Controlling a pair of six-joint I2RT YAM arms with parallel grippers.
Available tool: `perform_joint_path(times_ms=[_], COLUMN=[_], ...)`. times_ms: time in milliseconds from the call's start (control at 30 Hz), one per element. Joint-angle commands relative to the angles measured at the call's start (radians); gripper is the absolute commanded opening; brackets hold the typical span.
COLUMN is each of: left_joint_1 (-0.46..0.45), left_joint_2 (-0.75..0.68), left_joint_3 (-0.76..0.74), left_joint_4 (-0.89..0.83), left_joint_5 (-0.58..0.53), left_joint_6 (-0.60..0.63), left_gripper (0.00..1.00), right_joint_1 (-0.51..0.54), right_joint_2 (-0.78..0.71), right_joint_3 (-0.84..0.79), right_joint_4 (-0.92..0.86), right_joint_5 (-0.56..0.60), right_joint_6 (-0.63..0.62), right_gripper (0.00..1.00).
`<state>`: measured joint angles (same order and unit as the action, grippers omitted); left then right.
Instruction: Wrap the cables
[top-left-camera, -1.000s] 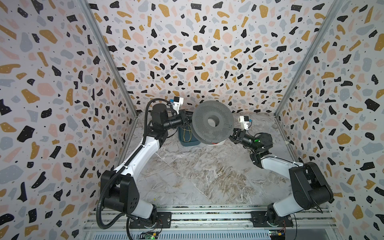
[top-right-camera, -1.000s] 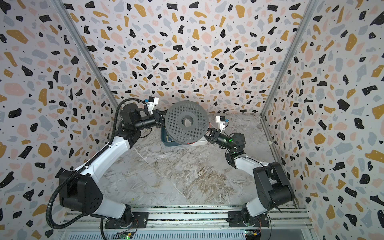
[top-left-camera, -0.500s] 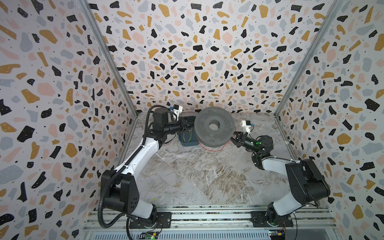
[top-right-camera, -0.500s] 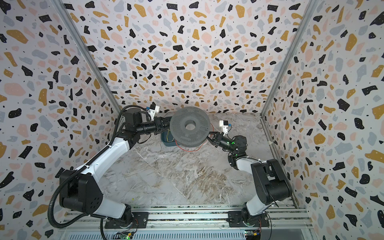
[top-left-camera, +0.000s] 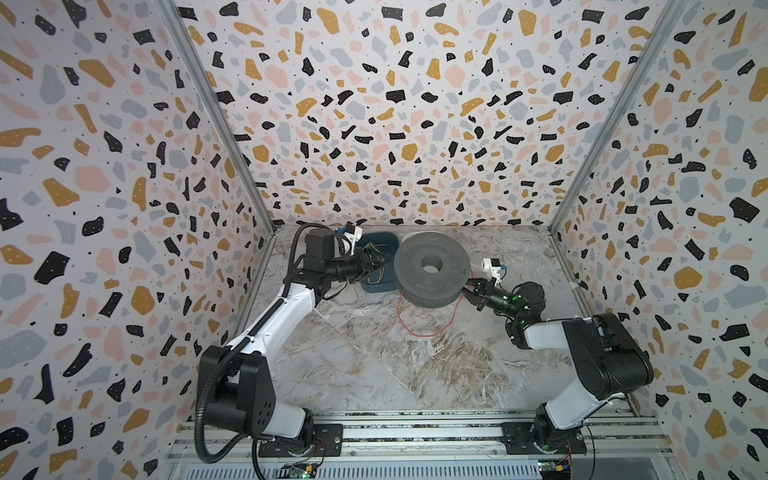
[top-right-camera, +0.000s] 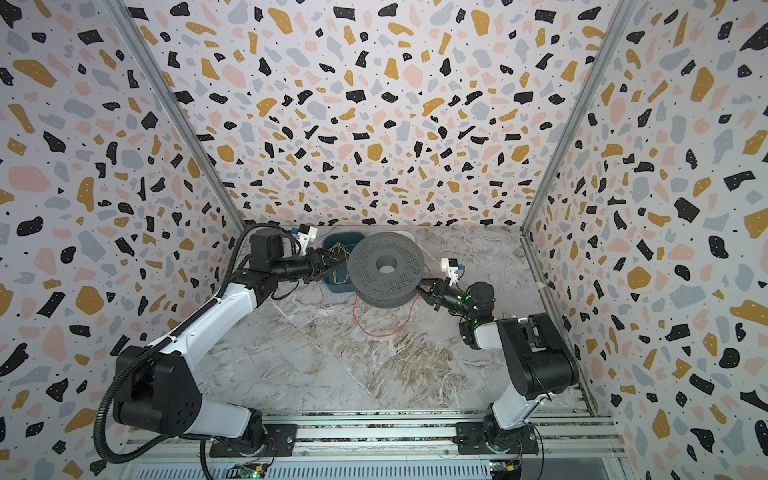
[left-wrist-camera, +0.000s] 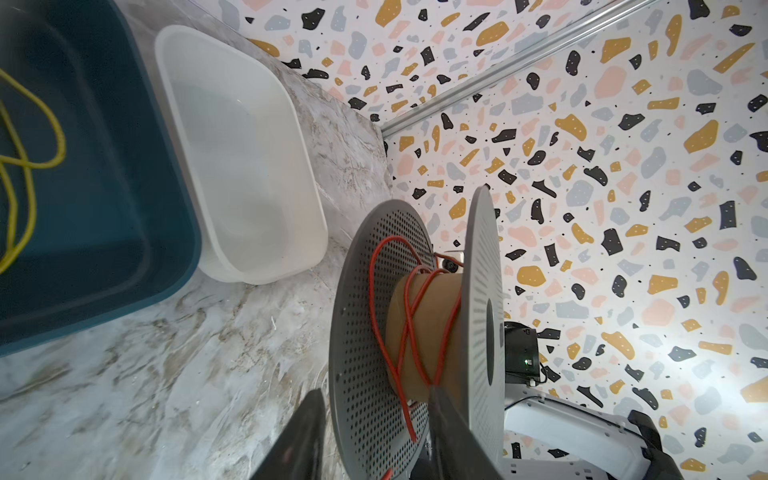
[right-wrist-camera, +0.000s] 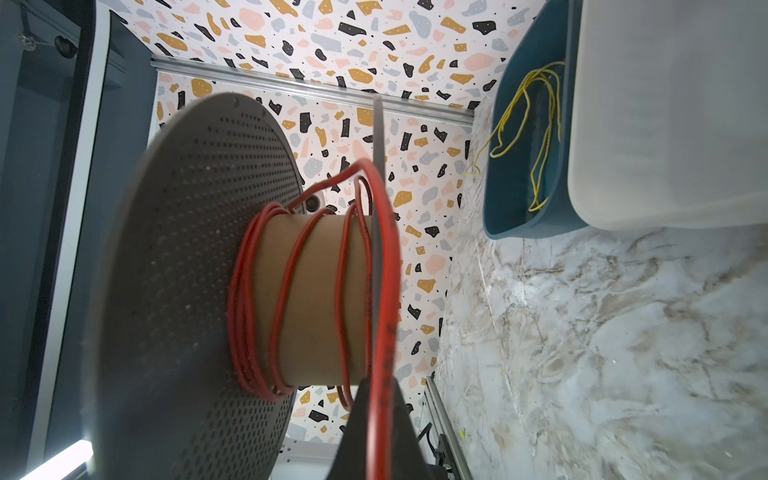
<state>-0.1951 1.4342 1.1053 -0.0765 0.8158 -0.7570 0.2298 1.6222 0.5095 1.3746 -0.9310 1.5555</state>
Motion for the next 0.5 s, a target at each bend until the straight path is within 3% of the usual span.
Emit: perform_joint_path(times_ms=[0, 200, 467], left_joint_1=[0.027, 0.043, 0.045], left_joint_2=[-0.045, -0.105, -0.144], left_joint_3=[-0.022, -0.038, -0.103], left_joint_4=[-0.052, -0.163, -0.168], left_joint_5=[-0.039, -0.136, -0.155], left_joint_6=[0.054, 0.124, 0.134], left_gripper=[0.42, 0.42, 0.43], right_joint_1=[0.000, 0.016, 0.061], right_joint_2=[-0.074, -0.086, -0.038], right_joint_3=[-0.015, -0.068, -0.108], right_joint_4=[0.026, -0.083, -0.153], right_joint_5=[-0.041, -0.099, -0.133], right_joint_6=[-0.063, -0.172, -0.302], right_gripper=[0.00, 0.00, 0.00])
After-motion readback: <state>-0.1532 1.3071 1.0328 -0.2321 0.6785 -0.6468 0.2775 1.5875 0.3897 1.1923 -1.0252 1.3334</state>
